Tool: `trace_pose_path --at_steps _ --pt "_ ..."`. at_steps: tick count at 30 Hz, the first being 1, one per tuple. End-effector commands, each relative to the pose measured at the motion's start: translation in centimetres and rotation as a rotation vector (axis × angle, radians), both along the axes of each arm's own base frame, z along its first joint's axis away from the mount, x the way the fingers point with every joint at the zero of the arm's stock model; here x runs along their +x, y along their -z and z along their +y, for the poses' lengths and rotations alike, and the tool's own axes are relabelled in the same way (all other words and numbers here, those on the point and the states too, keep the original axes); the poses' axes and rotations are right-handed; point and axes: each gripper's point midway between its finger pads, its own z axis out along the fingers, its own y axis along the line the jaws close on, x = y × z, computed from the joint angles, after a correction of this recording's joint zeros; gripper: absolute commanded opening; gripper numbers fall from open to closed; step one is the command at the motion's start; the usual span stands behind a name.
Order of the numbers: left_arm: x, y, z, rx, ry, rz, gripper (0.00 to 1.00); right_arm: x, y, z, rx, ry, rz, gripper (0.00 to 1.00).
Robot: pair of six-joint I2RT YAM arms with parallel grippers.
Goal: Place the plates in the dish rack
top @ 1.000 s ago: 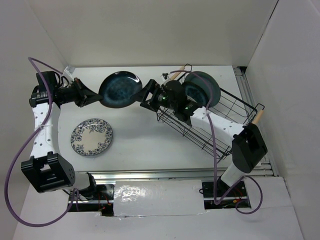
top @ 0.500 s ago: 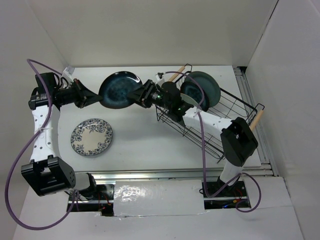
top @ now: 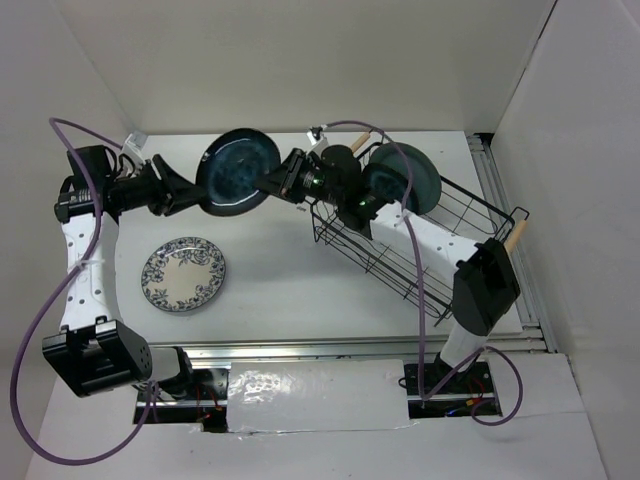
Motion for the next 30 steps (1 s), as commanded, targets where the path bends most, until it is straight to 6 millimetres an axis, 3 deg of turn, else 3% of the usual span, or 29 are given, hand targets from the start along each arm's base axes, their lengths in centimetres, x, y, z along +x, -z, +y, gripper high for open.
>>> trace_pose_path --at_steps 1,2,3,4,6,7,9,12,15,16,18,19,21,22,24,25,30 --pt "-0.8 -3.6 -0.6 0.027 0.038 -0.114 0.57 -0.7 -9.4 -3.5 -0.096 0.036 -0.356 0.0" --pt "-0.8 -3.7 -0.6 0.033 0.035 -0.12 0.72 -0.3 -10.8 -5.1 -0.118 0.066 -0.387 0.0" --pt "-0.8 -4.0 -0.4 0.049 0.021 -0.125 0.79 0.1 -12.4 -7.5 -0.213 0.092 -0.466 0.0" --pt "-0.8 -4.0 -0.4 0.053 0.023 -0.129 0.79 -0.3 -13.1 -7.8 -0.204 0.095 -0.478 0.0" --pt "-0.8 -4.1 -0.1 0.077 -0.001 -0.126 0.81 0.3 -14.8 -11.4 -0.328 0.155 -0.57 0.0" --pt "-0.9 -4.3 0.0 0.088 -0.011 -0.128 0.81 -0.4 -15.0 -13.4 -0.395 0.179 -0.572 0.0" --pt "-1.0 -4.4 0.3 0.106 -0.037 -0.123 0.81 -0.4 -17.8 -18.0 -0.507 0.301 -0.68 0.0" --pt "-1.0 -4.5 0.4 0.102 -0.047 -0.136 0.8 -1.4 -19.0 -23.4 -0.651 0.397 -0.738 0.0" --pt "-1.0 -3.9 0.5 0.086 -0.054 -0.124 0.79 -2.2 -18.4 -27.1 -0.803 0.481 -0.756 0.0" --pt "-1.0 -3.7 0.5 0.082 -0.052 -0.122 0.79 -2.2 -17.0 -28.0 -0.869 0.486 -0.738 0.0" --pt "-1.1 -3.4 0.5 0.079 -0.052 -0.119 0.79 -2.7 -16.0 -30.0 -0.946 0.527 -0.735 0.0" --pt "-1.1 -3.2 0.5 0.076 -0.053 -0.117 0.79 -2.2 -13.9 -30.2 -0.997 0.509 -0.726 0.0" --pt "-1.2 -3.1 0.4 0.076 -0.05 -0.117 0.79 -2.8 -12.7 -31.2 -1.028 0.511 -0.734 0.0" --pt "-1.1 -3.0 0.5 0.074 -0.052 -0.114 0.79 -2.5 -10.6 -31.1 -1.057 0.488 -0.725 0.0" --pt "-1.1 -2.9 0.5 0.075 -0.049 -0.113 0.79 -3.1 -9.6 -31.6 -1.073 0.481 -0.739 0.0" --pt "-1.1 -3.0 0.5 0.077 -0.048 -0.116 0.79 -2.7 -7.9 -31.6 -1.092 0.474 -0.729 0.0" --pt "-1.1 -2.6 0.4 0.064 -0.043 -0.105 0.79 -2.5 -5.7 -30.8 -1.077 0.41 -0.737 0.0"
